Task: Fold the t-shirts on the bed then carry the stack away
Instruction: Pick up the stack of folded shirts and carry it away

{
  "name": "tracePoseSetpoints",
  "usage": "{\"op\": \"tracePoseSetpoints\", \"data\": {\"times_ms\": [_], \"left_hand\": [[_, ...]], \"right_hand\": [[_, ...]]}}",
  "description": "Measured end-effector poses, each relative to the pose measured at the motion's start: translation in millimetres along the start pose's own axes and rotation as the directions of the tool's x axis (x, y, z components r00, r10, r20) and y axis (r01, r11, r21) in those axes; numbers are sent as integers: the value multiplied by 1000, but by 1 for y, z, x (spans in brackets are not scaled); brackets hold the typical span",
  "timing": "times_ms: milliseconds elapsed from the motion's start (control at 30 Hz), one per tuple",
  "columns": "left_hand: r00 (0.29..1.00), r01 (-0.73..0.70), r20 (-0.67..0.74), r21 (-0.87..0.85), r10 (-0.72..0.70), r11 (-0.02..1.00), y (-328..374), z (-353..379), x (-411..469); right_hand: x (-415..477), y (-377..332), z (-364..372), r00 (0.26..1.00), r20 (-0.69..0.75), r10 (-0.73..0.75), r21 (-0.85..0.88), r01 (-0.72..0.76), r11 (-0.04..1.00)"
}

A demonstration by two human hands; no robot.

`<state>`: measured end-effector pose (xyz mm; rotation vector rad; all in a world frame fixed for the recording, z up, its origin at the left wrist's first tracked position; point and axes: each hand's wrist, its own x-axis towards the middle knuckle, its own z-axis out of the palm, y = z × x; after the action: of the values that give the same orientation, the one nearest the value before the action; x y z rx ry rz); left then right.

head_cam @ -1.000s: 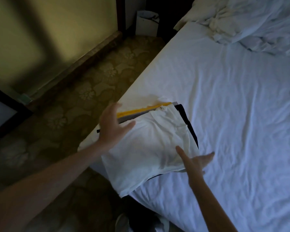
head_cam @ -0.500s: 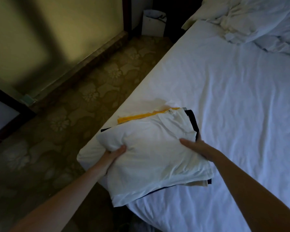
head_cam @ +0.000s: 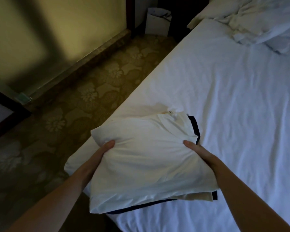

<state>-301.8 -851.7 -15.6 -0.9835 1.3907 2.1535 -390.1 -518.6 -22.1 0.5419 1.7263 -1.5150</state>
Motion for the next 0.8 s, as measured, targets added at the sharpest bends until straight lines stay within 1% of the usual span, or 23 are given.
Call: {"op": "tracePoseSetpoints", "data": {"times_ms": [100, 233, 300, 333, 400, 567, 700, 767, 800], "left_hand": [[999, 30, -22, 9, -29, 1000, -1, -2, 1], [997, 61, -57, 16, -60, 998, 2, -3, 0], [998, 61, 2, 19, -61, 998, 9, -3, -5], [996, 88, 29, 24, -89, 996, 11, -5, -6], [992, 121, 36, 56, -123, 991, 14, -7, -7], [994, 107, -24, 11, -106, 994, 11, -4, -12], [993, 107, 38, 55, -109, 993, 18, -2, -30], [994, 56, 84, 113, -66, 992, 27, 4, -46], [995, 40, 84, 150, -53, 988, 33, 6, -54]], "right_hand": [[6, 9, -4, 1000, 13, -15, 49, 14, 999], [1, 17, 3, 998, 65, -24, 111, 16, 994], [-6, 15, 7, 997, 56, -50, 133, 42, 990], [-9, 14, 7, 998, 48, -48, 146, 40, 988], [-12, 14, 7, 999, 38, -12, 174, 5, 985], [-19, 18, 8, 1000, 8, 13, 183, -14, 983], [-37, 29, 10, 1000, -18, 14, 211, -10, 978], [-53, 36, 12, 999, -38, 5, 235, 4, 972], [-61, 38, 13, 999, -43, -6, 244, 16, 970]]}}
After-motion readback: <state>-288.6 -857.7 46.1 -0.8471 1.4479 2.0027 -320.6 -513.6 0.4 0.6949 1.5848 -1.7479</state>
